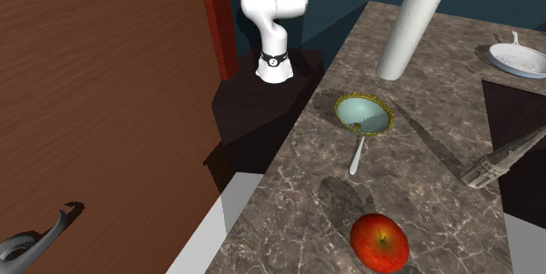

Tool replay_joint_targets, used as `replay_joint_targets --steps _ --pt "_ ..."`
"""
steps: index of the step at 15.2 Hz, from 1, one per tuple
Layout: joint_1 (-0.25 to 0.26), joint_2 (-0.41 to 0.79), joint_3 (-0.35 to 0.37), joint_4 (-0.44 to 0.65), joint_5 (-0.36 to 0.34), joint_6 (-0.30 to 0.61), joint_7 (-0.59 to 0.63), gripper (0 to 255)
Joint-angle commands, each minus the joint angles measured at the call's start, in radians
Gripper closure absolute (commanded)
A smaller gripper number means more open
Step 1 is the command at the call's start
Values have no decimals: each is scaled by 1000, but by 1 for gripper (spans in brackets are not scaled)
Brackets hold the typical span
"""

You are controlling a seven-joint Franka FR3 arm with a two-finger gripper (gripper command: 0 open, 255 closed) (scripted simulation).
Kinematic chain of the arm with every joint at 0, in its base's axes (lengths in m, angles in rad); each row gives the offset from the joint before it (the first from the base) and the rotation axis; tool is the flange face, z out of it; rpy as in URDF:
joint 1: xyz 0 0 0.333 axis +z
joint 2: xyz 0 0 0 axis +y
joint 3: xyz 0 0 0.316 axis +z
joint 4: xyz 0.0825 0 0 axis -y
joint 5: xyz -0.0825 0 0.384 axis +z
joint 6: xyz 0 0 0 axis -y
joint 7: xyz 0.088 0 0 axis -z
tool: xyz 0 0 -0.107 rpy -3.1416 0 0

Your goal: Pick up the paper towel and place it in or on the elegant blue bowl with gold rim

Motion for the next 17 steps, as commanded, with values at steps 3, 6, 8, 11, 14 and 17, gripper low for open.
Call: replay_joint_targets --steps 3,6,8,11,14,17 --pt "1 -21 -2 -76 8 57 -8 255" --pt "1 -34 -4 -131 14 99 -14 255" --pt "2 -42 -4 -165 17 127 -17 255" --pt "3 -51 -4 -215 21 168 -22 255" --pt "4 -58 -3 -262 25 208 -25 255" --pt "5 -62 -2 -306 27 249 -29 255"
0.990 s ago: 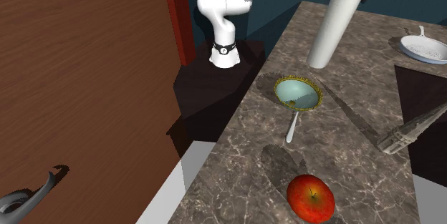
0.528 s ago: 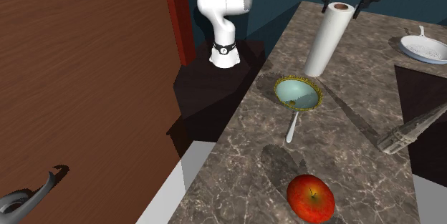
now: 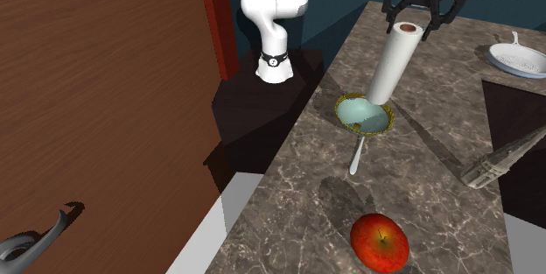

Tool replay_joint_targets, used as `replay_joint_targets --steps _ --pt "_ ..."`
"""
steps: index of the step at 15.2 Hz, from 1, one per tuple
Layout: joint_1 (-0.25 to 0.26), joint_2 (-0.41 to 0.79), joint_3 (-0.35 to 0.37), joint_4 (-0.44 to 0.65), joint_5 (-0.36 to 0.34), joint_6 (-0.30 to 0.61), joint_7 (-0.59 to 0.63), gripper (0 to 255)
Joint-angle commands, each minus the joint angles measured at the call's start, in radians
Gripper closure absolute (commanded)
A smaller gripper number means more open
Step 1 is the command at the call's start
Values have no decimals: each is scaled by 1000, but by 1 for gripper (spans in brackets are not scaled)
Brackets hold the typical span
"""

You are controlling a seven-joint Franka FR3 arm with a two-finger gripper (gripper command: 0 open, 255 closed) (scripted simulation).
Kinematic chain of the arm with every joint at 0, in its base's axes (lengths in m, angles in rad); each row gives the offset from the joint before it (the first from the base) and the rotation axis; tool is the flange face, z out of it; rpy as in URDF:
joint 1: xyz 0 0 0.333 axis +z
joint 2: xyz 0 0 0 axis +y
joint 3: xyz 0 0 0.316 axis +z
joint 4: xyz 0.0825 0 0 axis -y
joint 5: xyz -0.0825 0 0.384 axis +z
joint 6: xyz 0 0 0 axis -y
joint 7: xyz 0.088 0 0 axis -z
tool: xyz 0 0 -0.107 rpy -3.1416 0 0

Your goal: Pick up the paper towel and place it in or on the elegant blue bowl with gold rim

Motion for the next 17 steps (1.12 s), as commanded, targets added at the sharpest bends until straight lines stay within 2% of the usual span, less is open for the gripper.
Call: replay_joint_targets --steps 1,8,16,17 --pt "1 -5 0 -36 3 32 -4 255" --pt "4 -5 5 -136 7 131 -8 255" --pt "4 -5 5 -136 7 131 -8 255" --pt "4 -5 5 -136 7 131 -8 0"
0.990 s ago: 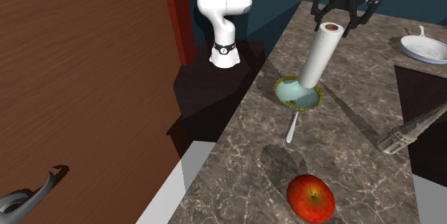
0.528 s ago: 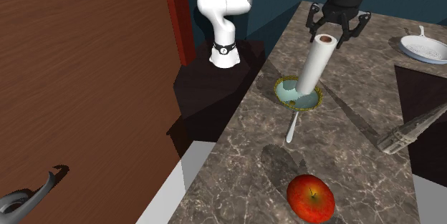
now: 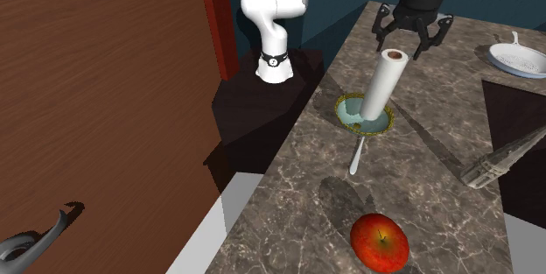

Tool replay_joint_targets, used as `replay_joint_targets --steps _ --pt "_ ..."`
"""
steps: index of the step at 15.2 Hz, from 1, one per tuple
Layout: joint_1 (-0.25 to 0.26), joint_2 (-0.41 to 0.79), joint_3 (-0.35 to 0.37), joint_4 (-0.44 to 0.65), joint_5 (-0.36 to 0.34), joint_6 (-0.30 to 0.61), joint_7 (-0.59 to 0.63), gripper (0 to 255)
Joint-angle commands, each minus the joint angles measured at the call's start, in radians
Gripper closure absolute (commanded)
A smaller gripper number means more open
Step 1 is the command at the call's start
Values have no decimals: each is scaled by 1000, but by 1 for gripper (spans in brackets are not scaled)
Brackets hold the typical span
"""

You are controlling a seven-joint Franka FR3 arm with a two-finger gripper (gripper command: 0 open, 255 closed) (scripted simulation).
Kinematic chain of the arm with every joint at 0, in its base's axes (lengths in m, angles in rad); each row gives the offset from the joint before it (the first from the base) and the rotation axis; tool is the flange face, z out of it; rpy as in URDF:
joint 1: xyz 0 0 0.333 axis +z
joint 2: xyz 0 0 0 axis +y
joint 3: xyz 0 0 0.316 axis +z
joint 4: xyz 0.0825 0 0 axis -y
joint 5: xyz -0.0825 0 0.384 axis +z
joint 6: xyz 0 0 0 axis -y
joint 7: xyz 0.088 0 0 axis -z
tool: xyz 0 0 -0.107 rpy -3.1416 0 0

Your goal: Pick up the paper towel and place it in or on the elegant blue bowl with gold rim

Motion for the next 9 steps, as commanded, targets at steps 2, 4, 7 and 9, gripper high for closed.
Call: replay_joint_targets --steps 2,4,7,9 --pt "0 0 0 0 0 0 0 0" --pt "0 0 0 0 0 0 0 0" --pt "-3 -2 -5 65 -2 -67 1 0" --pt "-5 1 -9 128 -5 -127 3 0"
